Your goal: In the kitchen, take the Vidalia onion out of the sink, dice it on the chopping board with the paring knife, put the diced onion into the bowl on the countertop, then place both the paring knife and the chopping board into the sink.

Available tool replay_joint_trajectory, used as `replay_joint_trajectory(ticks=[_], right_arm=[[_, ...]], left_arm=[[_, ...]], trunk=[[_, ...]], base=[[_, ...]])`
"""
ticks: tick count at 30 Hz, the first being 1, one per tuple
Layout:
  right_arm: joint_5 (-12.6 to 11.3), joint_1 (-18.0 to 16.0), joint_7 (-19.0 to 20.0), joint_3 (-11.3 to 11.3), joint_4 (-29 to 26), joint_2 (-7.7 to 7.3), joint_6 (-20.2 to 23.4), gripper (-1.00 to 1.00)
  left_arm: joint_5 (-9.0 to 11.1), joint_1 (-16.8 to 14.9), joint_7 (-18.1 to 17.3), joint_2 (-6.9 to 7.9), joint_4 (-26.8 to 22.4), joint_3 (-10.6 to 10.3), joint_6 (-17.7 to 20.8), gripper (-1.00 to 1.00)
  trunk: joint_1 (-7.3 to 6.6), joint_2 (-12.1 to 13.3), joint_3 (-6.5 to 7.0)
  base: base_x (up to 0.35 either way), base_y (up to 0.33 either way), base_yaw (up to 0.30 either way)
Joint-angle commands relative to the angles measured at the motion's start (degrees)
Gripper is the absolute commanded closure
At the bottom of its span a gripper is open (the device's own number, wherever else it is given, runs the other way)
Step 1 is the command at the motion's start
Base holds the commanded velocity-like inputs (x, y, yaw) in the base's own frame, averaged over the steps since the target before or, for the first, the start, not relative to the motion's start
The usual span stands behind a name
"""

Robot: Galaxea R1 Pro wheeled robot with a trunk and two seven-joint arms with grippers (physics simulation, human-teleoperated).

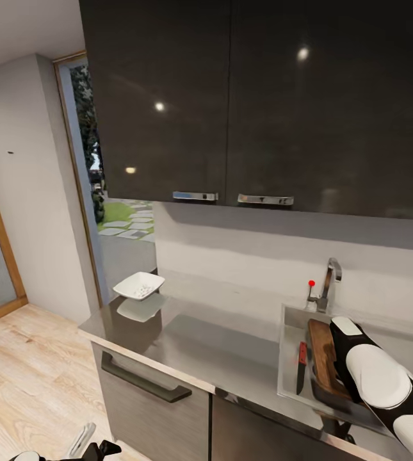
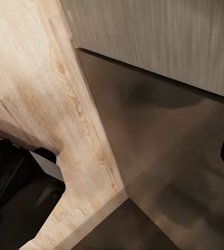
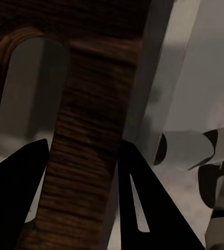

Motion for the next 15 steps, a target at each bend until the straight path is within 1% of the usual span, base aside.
replay_joint_trajectory(ticks=[1,8,12,15], right_arm=[[-0.23,0.05,-0.22,0.23,-0.08,-0.01,0.55,1.0],[-0.29,0.24,0.1,0.27,-0.06,-0.16,1.37,1.0],[-0.22,0.29,1.05,0.31,0.01,-0.25,1.57,1.0],[-0.14,0.35,1.2,0.4,0.13,-0.46,1.59,1.0]], left_arm=[[0.6,-0.01,0.53,0.01,-0.05,-0.06,0.06,-1.0],[0.6,-0.01,0.53,-0.02,-0.05,-0.12,0.06,-1.0],[0.6,-0.03,0.53,-0.02,-0.05,-0.15,0.11,-1.0],[0.6,-0.01,0.53,-0.09,-0.05,-0.2,0.12,-1.0]], trunk=[[0.02,-0.05,-0.03],[0.02,-0.05,-0.03],[0.02,-0.05,-0.03],[0.02,-0.05,-0.03]], base=[[0.007,0.0,0.0],[0.002,0.0,0.0],[0.002,0.0,0.0],[0.067,0.0,0.0]])
